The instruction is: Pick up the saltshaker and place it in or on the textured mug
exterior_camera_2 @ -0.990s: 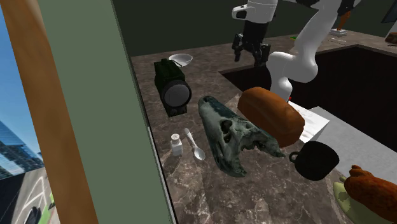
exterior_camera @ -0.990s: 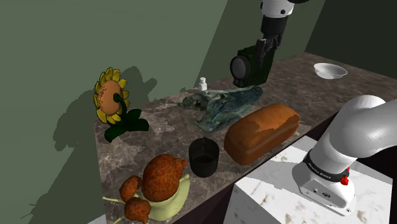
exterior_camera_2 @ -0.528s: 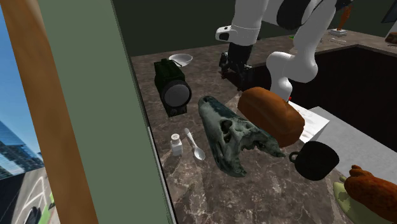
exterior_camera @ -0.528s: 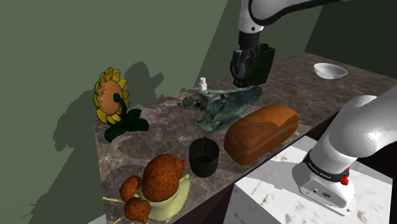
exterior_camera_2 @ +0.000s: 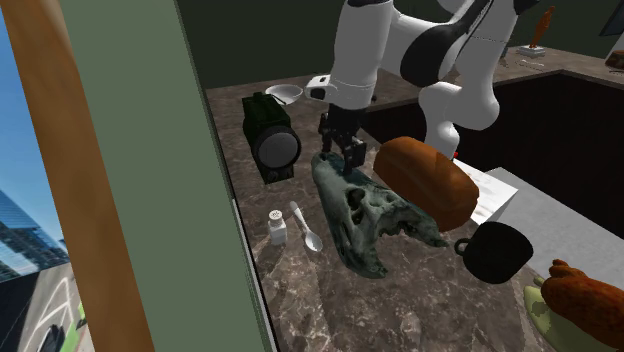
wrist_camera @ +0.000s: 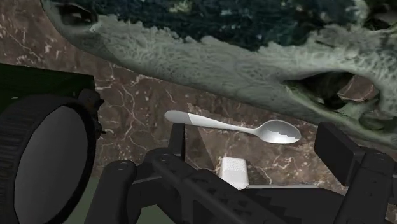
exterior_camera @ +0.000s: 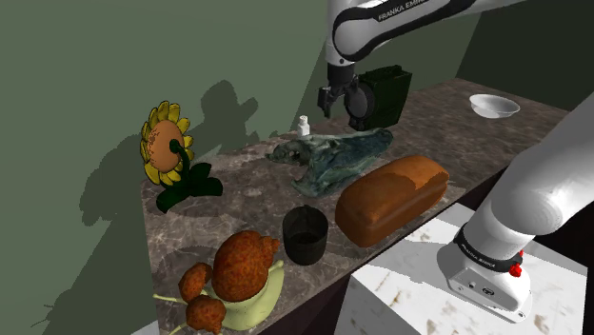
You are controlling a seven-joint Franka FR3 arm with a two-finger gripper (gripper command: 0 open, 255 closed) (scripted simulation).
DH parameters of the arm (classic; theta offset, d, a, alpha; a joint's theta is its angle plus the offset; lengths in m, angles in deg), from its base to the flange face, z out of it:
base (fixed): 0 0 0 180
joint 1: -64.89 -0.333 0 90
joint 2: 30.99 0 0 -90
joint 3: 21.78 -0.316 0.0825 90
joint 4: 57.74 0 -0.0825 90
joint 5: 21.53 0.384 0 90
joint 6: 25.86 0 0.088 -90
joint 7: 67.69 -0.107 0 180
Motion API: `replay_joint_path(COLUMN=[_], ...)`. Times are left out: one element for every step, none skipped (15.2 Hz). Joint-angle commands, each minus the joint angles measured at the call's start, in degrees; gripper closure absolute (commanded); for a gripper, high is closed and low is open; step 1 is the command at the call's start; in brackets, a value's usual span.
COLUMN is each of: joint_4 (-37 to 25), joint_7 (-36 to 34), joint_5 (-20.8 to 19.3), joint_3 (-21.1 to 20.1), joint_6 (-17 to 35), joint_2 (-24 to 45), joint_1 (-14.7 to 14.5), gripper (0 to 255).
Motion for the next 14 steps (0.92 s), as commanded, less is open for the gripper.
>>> replay_joint_path(joint_4=[-2.8, -4.3, -5.9, -7.5, -9.2, -11.0, -12.9, -14.9, -16.9, -19.1, -21.3, -23.7, -25.0, -24.7], joint_7=[-1.5, -2.3, -3.0, -3.7, -4.4, -5.1, -5.8, -6.4, -7.0, -7.5, -8.1, -8.6, -8.8, -8.9], joint_5=[-0.6, -1.0, -1.3, -1.7, -2.1, -2.4, -2.7, -3.1, -3.4, -3.7, -3.9, -4.1, -4.2, -4.3], joint_3=[-0.2, -0.3, -0.3, -0.4, -0.3, -0.3, -0.2, -0.2, 0.0, 0.1, 0.2, 0.4, 0.5, 0.6], joint_6=[1.8, 2.6, 3.3, 3.9, 4.4, 4.9, 5.3, 5.6, 5.9, 6.1, 6.2, 6.2, 6.2, 6.8], joint_2=[4.4, 6.6, 8.8, 11.0, 13.2, 15.4, 17.6, 19.8, 22.0, 24.3, 26.5, 28.8, 30.0, 30.4], joint_1=[0.1, 0.2, 0.2, 0.2, 0.2, 0.2, 0.1, 0.1, 0.0, -0.1, -0.2, -0.3, -0.4, -0.4], gripper=[0, 0, 0, 0, 0, 0, 0, 0, 0, 0, 0, 0, 0, 0])
